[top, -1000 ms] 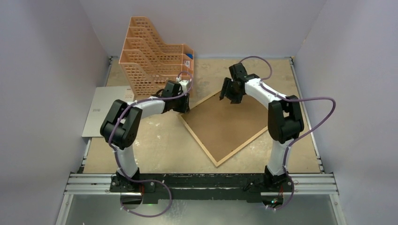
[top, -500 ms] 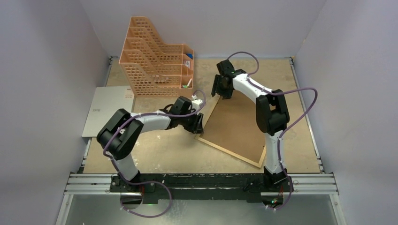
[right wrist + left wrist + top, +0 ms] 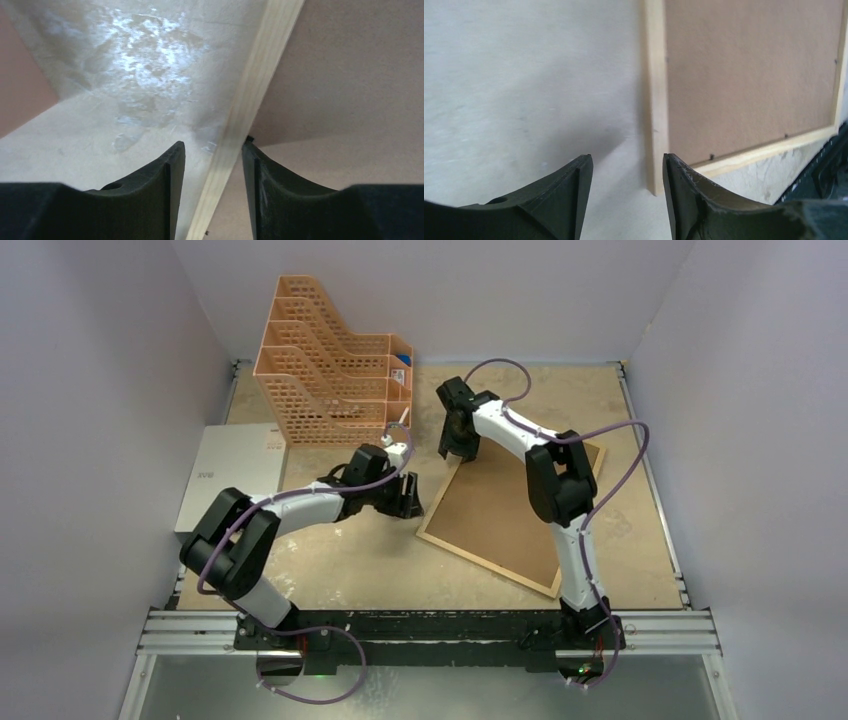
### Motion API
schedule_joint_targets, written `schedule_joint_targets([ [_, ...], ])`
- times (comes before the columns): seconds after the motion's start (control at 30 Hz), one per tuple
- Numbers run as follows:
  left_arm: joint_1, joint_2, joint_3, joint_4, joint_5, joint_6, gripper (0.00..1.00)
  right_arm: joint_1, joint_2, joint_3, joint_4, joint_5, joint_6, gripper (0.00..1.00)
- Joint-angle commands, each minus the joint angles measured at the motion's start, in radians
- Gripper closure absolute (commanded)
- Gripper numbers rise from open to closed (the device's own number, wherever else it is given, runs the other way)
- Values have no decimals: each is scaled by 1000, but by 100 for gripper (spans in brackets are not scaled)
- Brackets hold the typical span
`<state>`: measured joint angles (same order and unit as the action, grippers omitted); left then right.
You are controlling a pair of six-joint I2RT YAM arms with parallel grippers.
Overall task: Put the photo into the frame
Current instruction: Adjust the photo frame at the center of the board, then turn over the photo frame at the center of the board.
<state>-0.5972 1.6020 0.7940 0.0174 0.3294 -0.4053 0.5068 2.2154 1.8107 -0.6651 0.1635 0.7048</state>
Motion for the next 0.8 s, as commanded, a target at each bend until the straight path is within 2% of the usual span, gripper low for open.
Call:
schedule_joint_targets([
  [0.0,59,-47,-18,41,-58,-56,44,21,8,41,-86,61,54,53],
  [0.23,66,-50,-12,39,-57,-59,43,22,18,19,-101,35,63,61],
  [0.37,68,-48,-9,38,-61,-62,43,22,32,21,-109,28,64,69],
  [0.6,70,-5,24,35,16,-62,41,28,33,92,-120,3,49,99],
  [0.77,75,45,74,24,106,-59,41,30,1,167,-153,-13,39,100],
])
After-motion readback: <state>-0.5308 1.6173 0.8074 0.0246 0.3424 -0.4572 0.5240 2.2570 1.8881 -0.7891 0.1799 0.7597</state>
